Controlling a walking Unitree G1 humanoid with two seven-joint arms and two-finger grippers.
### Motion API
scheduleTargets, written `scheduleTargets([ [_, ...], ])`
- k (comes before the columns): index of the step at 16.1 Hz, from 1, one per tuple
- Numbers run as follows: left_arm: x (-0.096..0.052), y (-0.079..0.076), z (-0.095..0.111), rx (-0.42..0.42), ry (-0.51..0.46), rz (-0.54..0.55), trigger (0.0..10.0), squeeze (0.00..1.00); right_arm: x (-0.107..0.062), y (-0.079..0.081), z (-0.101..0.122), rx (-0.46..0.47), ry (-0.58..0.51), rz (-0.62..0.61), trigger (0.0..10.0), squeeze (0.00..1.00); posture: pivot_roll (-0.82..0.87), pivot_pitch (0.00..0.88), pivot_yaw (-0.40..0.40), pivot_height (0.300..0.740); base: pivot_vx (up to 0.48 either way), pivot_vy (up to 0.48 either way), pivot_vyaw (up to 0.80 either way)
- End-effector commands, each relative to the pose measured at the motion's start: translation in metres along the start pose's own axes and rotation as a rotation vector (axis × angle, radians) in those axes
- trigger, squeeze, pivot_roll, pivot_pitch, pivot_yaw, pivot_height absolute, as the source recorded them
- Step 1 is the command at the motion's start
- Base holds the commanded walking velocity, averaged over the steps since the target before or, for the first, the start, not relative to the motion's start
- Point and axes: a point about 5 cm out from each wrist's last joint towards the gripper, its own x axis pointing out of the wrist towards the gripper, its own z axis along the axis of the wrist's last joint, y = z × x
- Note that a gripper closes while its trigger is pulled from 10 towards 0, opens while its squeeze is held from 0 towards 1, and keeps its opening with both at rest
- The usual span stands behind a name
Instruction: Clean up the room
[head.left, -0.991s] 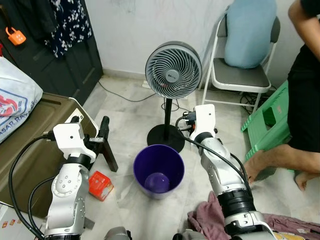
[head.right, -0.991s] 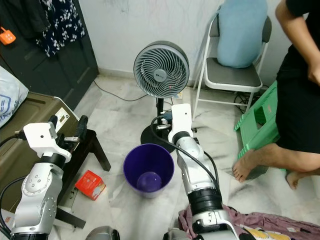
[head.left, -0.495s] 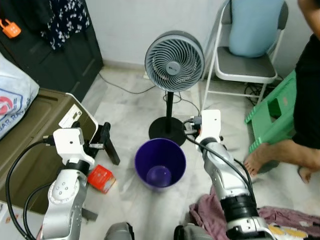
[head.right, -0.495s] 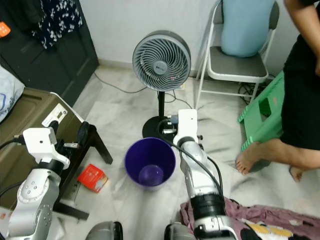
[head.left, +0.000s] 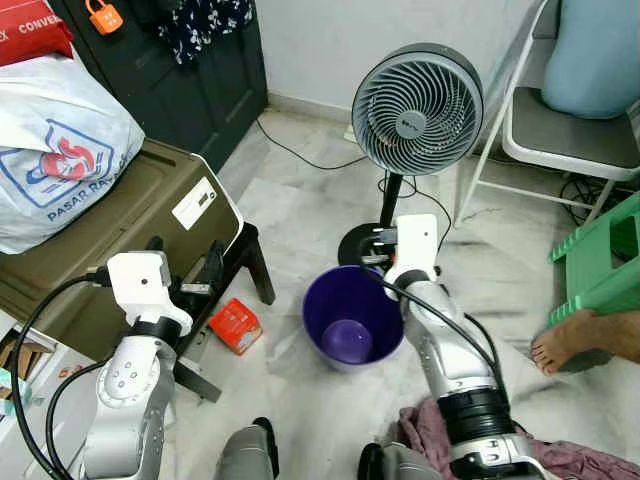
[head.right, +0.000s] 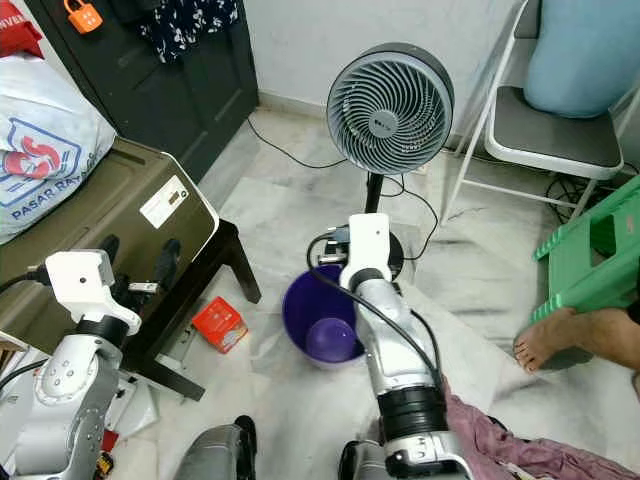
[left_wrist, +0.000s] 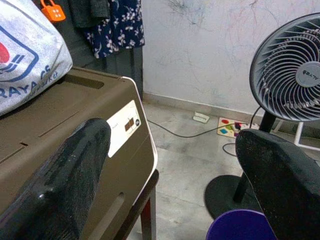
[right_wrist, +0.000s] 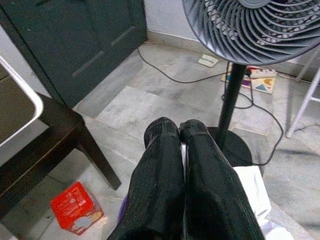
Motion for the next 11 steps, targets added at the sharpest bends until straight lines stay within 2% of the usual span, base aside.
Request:
scheduleTargets([
  [1,-0.0009,0.0010,0.0024,0.017,-0.007,-0.004,10.0,0.00,-0.0011,0.0036,0.0027,0.003,-0.008,0.013,10.0,0.00,0.09,0.149,0.030,0.740,0.000,0.000,0.00],
  [4,-0.0007,0.0006,0.0013,0.009,0.004,0.023,10.0,0.00,-0.0005,0.0028,0.0038,0.003,-0.012,0.018,10.0,0.00,0.08,0.148,0.024,0.740,0.000,0.000,0.00],
  [6,0.0009,0.0051,-0.0020,0.026,0.030,0.094,10.0,0.00,-0.0003,0.0020,0.0039,0.012,-0.012,0.015,10.0,0.00,0.08,0.150,0.025,0.740,0.000,0.000,0.00],
  [7,0.0020,0.0059,-0.0031,0.007,0.039,0.111,10.0,0.00,-0.0001,0.0017,0.0037,0.018,-0.010,0.013,10.0,0.00,0.08,0.149,0.025,0.740,0.000,0.000,0.00],
  [11,0.0041,0.0052,-0.0029,-0.027,0.041,0.112,10.0,0.00,0.0006,0.0012,0.0037,0.026,-0.010,0.010,10.0,0.00,0.08,0.148,0.025,0.740,0.000,0.000,0.00],
])
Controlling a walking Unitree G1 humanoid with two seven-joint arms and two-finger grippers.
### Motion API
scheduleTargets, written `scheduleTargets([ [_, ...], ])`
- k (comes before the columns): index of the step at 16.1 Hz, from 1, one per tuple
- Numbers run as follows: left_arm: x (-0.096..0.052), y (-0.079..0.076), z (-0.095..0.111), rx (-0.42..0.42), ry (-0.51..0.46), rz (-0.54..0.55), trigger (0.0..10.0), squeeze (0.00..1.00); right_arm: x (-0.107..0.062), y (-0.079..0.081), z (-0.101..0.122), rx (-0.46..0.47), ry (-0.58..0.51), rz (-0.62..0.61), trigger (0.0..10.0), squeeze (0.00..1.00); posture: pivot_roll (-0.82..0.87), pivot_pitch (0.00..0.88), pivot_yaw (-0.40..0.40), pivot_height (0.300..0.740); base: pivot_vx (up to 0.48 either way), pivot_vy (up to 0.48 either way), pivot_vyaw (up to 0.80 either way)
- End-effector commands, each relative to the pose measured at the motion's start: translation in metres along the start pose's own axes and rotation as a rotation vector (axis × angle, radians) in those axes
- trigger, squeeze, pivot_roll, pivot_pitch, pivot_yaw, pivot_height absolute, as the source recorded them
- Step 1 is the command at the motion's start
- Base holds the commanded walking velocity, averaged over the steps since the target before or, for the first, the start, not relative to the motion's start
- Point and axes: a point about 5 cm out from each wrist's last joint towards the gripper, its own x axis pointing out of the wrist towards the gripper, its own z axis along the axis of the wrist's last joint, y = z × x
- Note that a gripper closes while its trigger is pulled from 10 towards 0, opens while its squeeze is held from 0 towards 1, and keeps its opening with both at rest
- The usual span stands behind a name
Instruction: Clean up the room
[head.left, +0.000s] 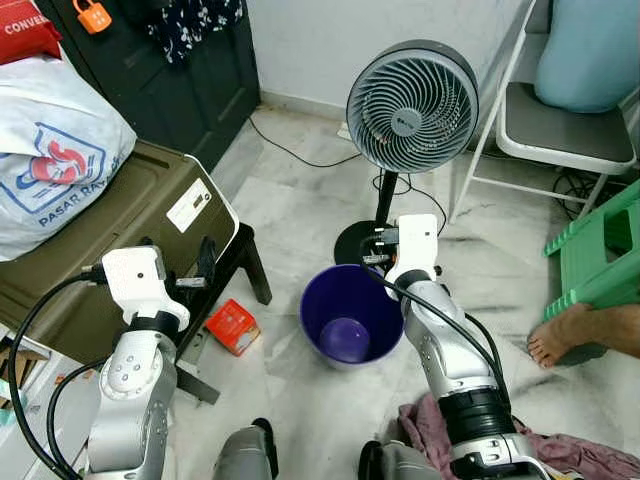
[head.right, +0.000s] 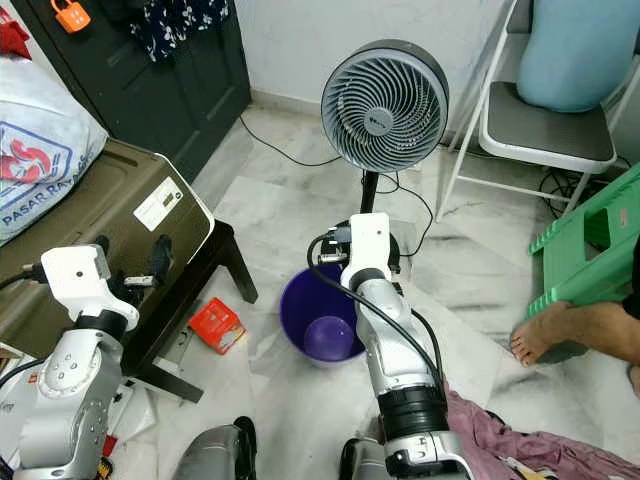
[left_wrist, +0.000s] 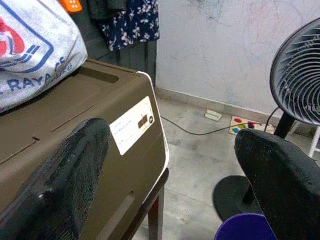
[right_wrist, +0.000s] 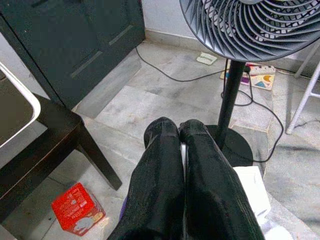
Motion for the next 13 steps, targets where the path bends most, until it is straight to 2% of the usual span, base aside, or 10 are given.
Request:
scheduleTargets([
  [1,-0.0004,0.0026,-0.0027,-0.005,0.019,0.011,10.0,0.00,0.0006,0.0005,0.0037,0.015,-0.010,-0.001,10.0,0.00,0.08,0.148,0.025,0.740,0.000,0.000,0.00],
  [4,-0.0004,0.0008,-0.0024,-0.013,0.019,0.006,10.0,0.00,0.0012,0.0017,0.0045,0.013,-0.012,0.004,10.0,0.00,0.08,0.147,0.021,0.740,0.000,0.000,0.00],
  [7,0.0005,0.0003,-0.0023,-0.012,0.018,0.003,10.0,0.00,0.0021,0.0018,0.0050,0.010,-0.014,0.006,10.0,0.00,0.08,0.144,0.020,0.740,0.000,0.246,0.00],
  [13,0.0018,-0.0019,-0.0024,-0.016,0.014,-0.011,10.0,0.00,0.0033,0.0020,0.0062,0.010,-0.017,0.007,10.0,0.00,0.08,0.140,0.018,0.740,0.000,0.441,0.00],
])
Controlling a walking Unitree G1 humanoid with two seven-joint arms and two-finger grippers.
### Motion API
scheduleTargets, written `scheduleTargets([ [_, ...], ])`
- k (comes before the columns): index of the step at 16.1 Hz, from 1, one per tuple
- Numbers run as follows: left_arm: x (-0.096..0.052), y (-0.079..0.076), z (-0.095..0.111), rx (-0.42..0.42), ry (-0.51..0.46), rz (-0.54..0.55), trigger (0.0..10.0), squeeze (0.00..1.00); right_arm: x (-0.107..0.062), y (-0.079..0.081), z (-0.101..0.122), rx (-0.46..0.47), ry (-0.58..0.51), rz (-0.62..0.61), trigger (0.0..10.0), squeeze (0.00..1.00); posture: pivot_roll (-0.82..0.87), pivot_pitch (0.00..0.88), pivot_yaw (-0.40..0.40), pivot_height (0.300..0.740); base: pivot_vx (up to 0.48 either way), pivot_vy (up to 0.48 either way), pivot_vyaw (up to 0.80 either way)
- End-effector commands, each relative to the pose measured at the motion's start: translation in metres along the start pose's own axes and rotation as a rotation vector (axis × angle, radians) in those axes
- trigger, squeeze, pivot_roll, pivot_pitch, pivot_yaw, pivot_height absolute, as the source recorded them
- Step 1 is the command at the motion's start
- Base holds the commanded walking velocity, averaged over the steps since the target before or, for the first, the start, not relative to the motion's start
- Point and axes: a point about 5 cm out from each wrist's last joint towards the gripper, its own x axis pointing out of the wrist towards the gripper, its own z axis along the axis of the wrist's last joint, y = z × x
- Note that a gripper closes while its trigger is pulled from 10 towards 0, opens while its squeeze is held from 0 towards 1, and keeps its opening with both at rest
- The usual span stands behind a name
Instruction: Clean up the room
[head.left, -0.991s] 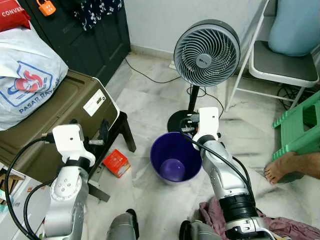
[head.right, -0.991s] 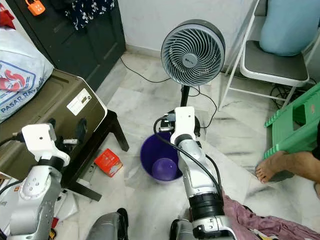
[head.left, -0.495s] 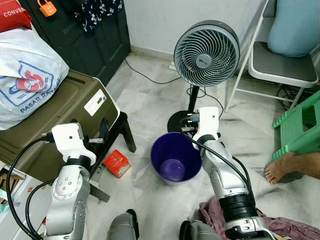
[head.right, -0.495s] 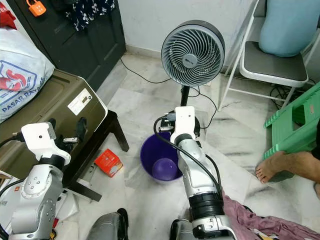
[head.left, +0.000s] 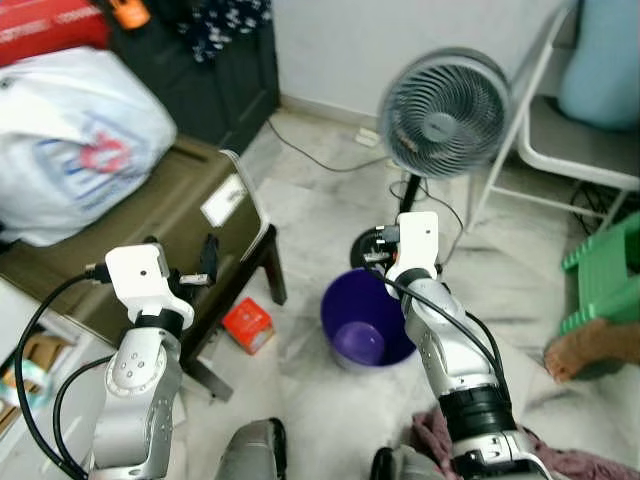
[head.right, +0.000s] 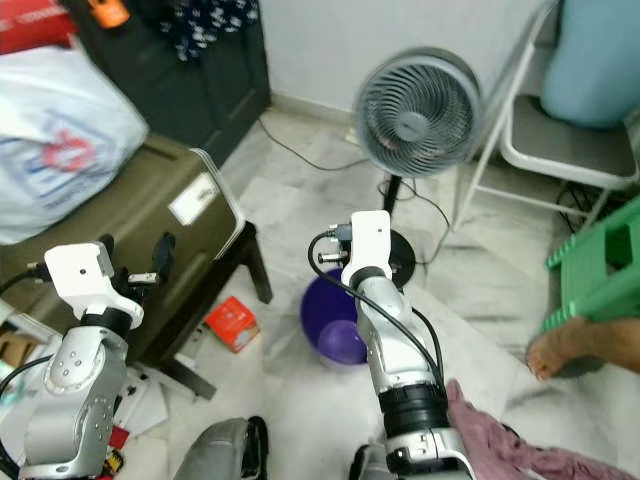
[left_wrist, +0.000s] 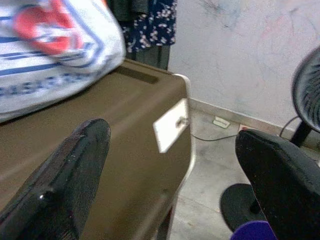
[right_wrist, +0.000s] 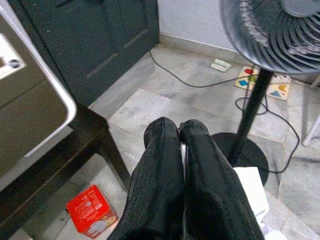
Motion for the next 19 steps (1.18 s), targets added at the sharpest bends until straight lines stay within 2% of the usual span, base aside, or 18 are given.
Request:
scheduleTargets([
  [1,-0.0003,0.0018,-0.0018,0.008,0.012,-0.002,10.0,0.00,0.0021,0.0027,0.0046,0.008,-0.015,0.007,10.0,0.00,0.08,0.140,0.018,0.740,0.000,0.480,0.00],
  [8,-0.0009,-0.0021,-0.0015,0.014,0.001,-0.029,10.0,0.00,0.0031,0.0030,0.0051,0.010,-0.016,0.004,10.0,0.00,0.08,0.135,0.017,0.740,0.000,0.038,0.00],
  [11,-0.0014,-0.0040,-0.0008,0.014,-0.006,-0.051,10.0,0.00,0.0036,0.0027,0.0050,0.009,-0.016,0.003,10.0,0.00,0.08,0.131,0.015,0.740,0.000,0.000,-0.51],
  [16,-0.0018,-0.0065,0.0003,0.018,-0.022,-0.074,10.0,0.00,0.0044,0.0025,0.0051,0.003,-0.018,0.006,10.0,0.00,0.08,0.123,0.010,0.740,0.000,0.000,0.00],
  [19,-0.0026,-0.0072,0.0013,0.020,-0.031,-0.088,10.0,0.00,0.0049,0.0034,0.0051,0.000,-0.019,0.010,10.0,0.00,0.08,0.119,0.011,0.740,0.315,0.000,0.00],
])
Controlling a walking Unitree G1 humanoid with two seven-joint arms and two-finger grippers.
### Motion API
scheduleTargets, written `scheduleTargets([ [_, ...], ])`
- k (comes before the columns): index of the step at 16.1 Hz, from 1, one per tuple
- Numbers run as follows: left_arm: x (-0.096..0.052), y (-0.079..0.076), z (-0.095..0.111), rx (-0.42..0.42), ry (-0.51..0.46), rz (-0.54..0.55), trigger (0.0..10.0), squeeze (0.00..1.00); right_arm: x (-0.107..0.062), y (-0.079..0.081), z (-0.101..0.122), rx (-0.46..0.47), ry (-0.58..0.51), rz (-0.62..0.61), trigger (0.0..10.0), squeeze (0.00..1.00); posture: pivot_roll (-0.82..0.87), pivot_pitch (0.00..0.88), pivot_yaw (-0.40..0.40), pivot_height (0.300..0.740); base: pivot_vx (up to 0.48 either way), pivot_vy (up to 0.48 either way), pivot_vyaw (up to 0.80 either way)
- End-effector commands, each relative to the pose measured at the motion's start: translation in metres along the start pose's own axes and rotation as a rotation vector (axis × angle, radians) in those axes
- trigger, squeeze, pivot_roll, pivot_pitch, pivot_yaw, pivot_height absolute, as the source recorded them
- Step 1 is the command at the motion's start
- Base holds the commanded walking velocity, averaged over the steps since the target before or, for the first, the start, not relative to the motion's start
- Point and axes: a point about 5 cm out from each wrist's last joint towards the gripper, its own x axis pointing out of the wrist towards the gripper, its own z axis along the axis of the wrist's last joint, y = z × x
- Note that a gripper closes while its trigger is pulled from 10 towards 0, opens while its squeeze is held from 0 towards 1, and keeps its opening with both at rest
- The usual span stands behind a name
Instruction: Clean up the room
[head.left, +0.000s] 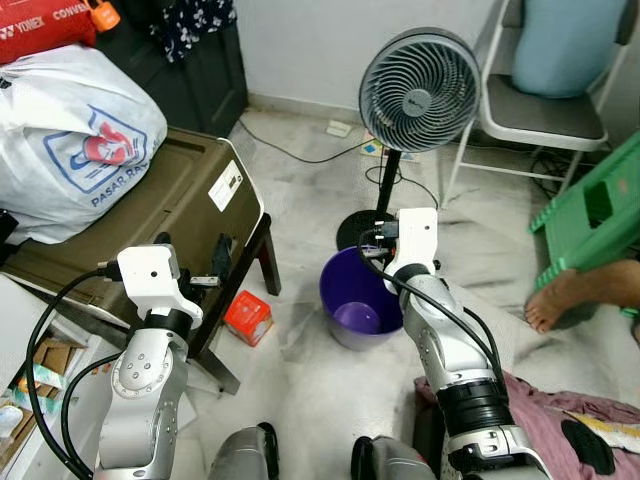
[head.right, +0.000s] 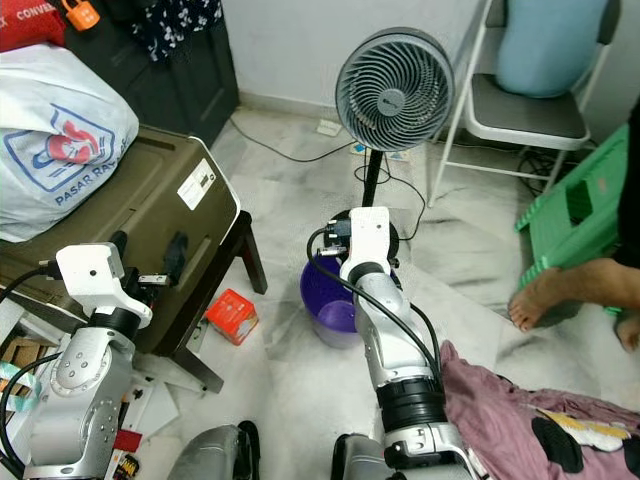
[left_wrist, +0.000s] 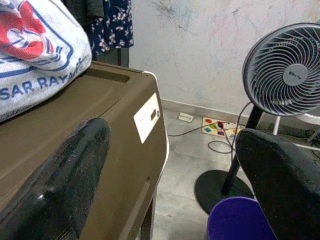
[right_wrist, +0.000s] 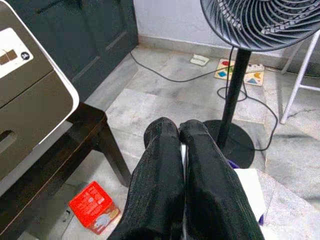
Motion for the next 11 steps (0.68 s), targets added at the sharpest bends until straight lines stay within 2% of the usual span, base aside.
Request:
scheduleTargets([
  [1,-0.0021,0.0030,0.0005,0.015,-0.002,0.000,10.0,0.00,0.0011,0.0027,0.0035,-0.006,-0.015,0.012,10.0,0.00,0.08,0.119,0.011,0.740,0.390,0.000,0.00],
  [11,-0.0024,0.0041,0.0010,0.024,-0.003,-0.004,10.0,0.00,0.0014,0.0045,0.0029,0.001,-0.016,0.011,10.0,0.00,0.09,0.129,0.018,0.740,0.406,0.000,0.00],
])
